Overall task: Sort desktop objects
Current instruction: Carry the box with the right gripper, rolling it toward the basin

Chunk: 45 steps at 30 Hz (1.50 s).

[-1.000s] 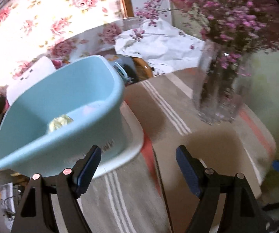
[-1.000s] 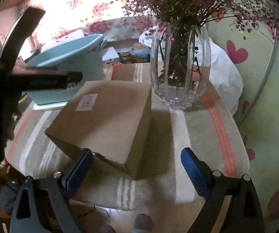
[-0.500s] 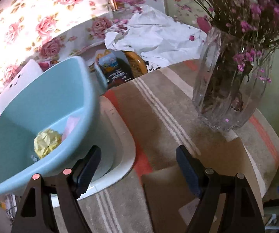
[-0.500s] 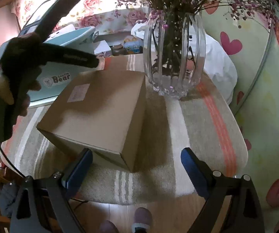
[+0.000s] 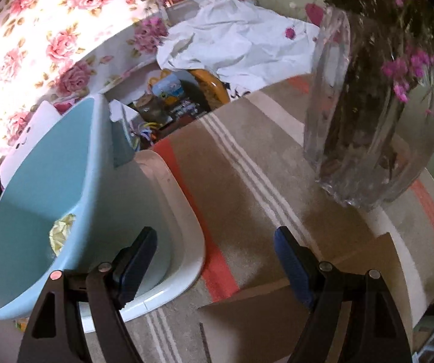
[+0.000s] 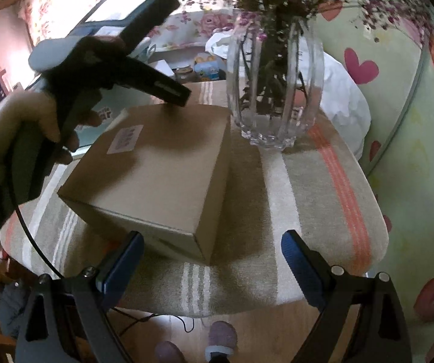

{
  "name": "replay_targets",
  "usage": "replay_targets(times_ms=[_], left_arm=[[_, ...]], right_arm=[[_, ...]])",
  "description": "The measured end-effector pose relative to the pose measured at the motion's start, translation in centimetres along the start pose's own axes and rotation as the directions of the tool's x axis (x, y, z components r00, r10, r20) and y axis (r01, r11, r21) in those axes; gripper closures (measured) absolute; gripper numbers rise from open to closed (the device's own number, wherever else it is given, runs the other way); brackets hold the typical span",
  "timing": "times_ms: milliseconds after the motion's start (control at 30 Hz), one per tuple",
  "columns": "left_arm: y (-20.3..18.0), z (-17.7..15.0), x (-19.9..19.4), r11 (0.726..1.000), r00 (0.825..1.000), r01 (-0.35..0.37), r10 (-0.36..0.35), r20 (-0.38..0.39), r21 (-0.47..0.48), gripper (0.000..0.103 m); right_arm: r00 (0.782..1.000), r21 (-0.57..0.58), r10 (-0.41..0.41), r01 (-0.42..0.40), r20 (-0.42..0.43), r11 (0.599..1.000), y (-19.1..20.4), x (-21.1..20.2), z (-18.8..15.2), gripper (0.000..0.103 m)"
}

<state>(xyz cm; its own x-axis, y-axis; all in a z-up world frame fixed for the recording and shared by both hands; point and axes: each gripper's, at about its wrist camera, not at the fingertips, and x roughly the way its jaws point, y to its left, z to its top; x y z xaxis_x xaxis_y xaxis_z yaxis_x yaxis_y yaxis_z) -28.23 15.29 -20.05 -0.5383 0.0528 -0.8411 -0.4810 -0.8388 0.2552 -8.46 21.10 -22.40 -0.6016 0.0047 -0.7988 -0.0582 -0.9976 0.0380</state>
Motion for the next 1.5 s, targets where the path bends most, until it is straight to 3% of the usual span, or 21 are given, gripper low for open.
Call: replay_targets(times_ms=[533,1067,1267,1367,1500], left_arm=[[0.2,-0.8,-0.3,0.995,0.995,0.091,-0.092,-0.033,-0.035,0.021],[-2.1,-4.0,-2.7,0.989,0.988,0.148,-0.147,-0.039,0.016,0.021],[-2.2,-4.5,-3.7,0.99,0.991,0.133,-0.133,-0.018,0.046,0.02],[-1.1,-4.6,-4.1,0.995,0.997,0.082,-0.082,-0.002,0.054,0.02],[1.8,-5.5,-4.6,0.998,0.998,0.062,-0.062,0.013,-0.02,0.02]], right_arm=[[1.0,-0.025,0.005,-0.005,-0.005,1.0,0.8,-0.2,-0.3,0.008],[0.992,0.018,0.123,-0.123,-0.029,0.992,1.3,-1.9,-4.1,0.006],[0.989,0.056,0.144,-0.143,-0.021,0.988,0.8,-2.5,-5.1,0.006],[0.986,0.1,0.167,-0.166,-0.002,0.981,0.1,-3.3,-5.2,0.006],[0.984,0.131,0.174,-0.177,0.031,0.975,-1.2,-4.5,-5.4,0.006]])
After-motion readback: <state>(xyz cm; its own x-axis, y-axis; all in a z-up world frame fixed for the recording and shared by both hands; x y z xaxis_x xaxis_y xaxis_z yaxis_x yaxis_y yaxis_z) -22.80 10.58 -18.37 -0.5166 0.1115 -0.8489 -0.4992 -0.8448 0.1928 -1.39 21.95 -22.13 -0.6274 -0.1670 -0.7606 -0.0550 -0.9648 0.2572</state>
